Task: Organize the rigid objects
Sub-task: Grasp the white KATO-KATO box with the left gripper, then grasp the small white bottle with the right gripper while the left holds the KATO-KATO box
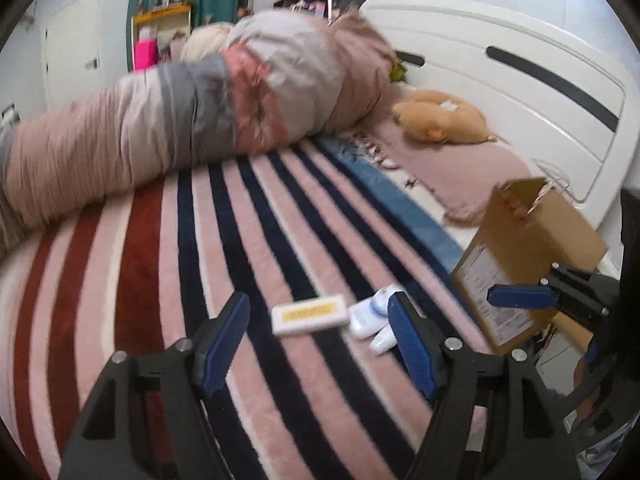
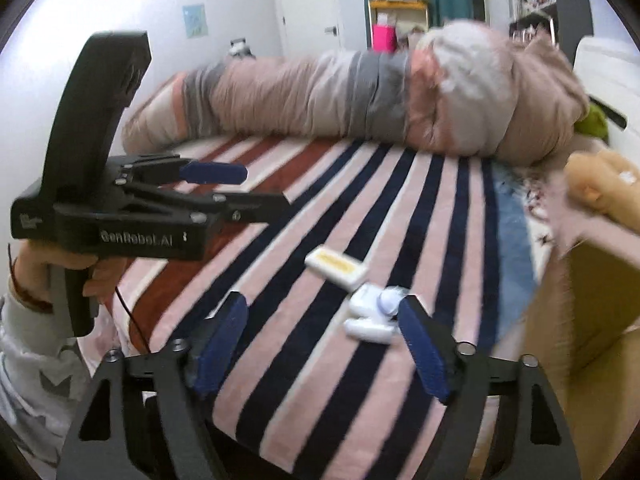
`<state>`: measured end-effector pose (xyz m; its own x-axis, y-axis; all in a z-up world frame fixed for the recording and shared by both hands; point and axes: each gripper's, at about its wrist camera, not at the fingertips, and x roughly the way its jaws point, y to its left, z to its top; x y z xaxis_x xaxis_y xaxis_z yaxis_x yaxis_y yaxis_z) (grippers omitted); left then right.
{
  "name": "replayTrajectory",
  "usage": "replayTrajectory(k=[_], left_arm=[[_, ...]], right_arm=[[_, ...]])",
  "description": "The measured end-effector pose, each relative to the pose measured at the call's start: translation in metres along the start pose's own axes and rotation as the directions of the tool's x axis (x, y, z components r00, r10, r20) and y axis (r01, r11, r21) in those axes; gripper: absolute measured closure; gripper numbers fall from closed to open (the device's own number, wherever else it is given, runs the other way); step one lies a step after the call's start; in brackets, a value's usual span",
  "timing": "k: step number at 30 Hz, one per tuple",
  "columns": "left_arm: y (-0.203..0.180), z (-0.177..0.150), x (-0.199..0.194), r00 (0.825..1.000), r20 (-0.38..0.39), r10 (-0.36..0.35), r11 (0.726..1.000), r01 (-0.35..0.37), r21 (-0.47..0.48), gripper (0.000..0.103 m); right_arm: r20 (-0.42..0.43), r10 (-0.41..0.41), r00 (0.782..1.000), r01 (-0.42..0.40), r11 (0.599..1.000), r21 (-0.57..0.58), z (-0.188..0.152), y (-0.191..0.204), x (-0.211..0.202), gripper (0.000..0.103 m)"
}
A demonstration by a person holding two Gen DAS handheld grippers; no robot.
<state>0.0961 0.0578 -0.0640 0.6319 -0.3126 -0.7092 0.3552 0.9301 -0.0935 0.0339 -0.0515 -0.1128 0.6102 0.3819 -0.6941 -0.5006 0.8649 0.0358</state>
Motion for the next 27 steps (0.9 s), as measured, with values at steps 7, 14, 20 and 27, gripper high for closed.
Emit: replayTrajectory(k=[7, 14, 20, 27], left_arm=[[0.016, -0.02, 0.059, 0.999, -0.038, -0.015, 0.999, 0.017, 0.049, 0.017], [0.015, -0.024, 0.123, 0.987, -0.111, -0.118, 0.989, 0.126, 0.077, 0.017], [0.016, -0.021, 0.15, 0.978, -0.116, -0.17, 0.981, 0.18, 0.074, 0.016], [0.016, -0.029, 0.144, 0.956, -0.142, -0.258, 0.96, 0.27, 0.072, 0.017]], right_arm=[[-0.112, -0.115, 0.987, 0.128, 0.986, 0.111, -0.038, -0.026, 0.076, 0.026], [-0.137, -0.122, 0.983, 0.144, 0.977, 0.159, -0.052, -0.054, 0.11, 0.026], [-0.108, -0.1, 0.989, 0.113, 0.985, 0.129, -0.05, -0.061, 0.117, 0.026], [-0.094, -0.098, 0.991, 0.108, 0.988, 0.113, -0.052, -0.058, 0.117, 0.033]])
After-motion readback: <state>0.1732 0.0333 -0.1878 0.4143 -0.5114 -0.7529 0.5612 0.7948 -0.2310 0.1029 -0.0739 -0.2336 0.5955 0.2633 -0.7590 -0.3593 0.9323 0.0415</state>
